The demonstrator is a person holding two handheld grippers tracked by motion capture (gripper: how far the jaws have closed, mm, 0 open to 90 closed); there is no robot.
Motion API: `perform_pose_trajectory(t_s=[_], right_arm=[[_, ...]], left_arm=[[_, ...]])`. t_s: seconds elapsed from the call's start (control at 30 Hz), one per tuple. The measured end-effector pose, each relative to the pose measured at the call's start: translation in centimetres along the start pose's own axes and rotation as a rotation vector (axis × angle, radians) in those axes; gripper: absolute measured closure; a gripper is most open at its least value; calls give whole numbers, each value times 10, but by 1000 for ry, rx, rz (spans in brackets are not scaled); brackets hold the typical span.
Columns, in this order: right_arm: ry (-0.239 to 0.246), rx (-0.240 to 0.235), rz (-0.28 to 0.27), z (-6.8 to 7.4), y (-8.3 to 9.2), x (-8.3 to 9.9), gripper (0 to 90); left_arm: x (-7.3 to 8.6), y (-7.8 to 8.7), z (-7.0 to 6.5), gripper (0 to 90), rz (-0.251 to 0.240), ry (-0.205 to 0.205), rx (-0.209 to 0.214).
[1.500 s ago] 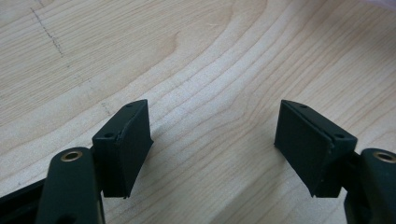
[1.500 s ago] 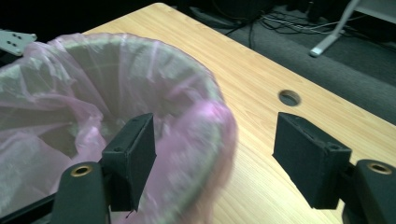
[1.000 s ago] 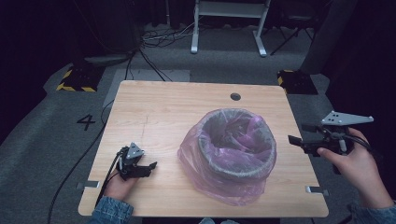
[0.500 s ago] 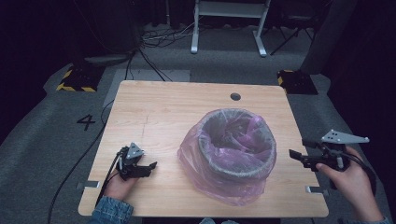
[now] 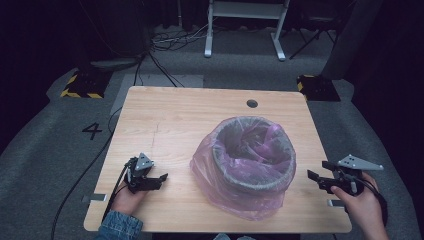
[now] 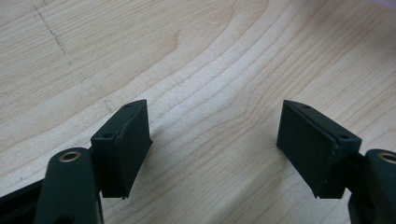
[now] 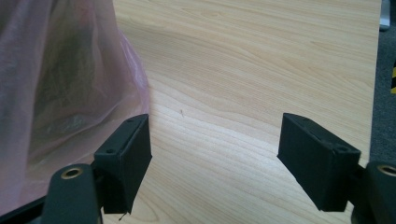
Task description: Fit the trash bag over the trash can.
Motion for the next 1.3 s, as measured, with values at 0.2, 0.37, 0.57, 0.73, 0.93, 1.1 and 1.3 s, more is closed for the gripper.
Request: perform_pose_trajectory(t_s=[0.2,0.37,0.57,0.73,0.93,1.1,1.3], right_arm=[[-23,17,-30,-8,-16,15,258],[-35,55,-47,-15,-30,26,258],[-49,91,-51,-23,-46,37,257],[-66,114,4,-26,-54,43,258],[-40,143,70,-28,-61,43,222],[-38,152,92,-33,-67,40,83],[-84,204,111,-38,-71,38,0]], left_arm=[[0,0,0,255,0,2,1],[0,0,0,254,1,1,1],[0,0,0,254,1,1,1],[0,0,1,251,-2,-4,0],[0,0,1,251,-2,-4,0],[0,0,1,250,-2,-4,0],[0,0,1,248,1,-2,0]])
Point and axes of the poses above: each handheld gripper's, and its own axes: y roughly backward along the jaws, x roughly out of its underside, z roughly to its left, the point moved 5 cm from there along -y, roughly forward along the jaws, and after that the axes turned 11 degrees about -y, right-handed, at the moved point
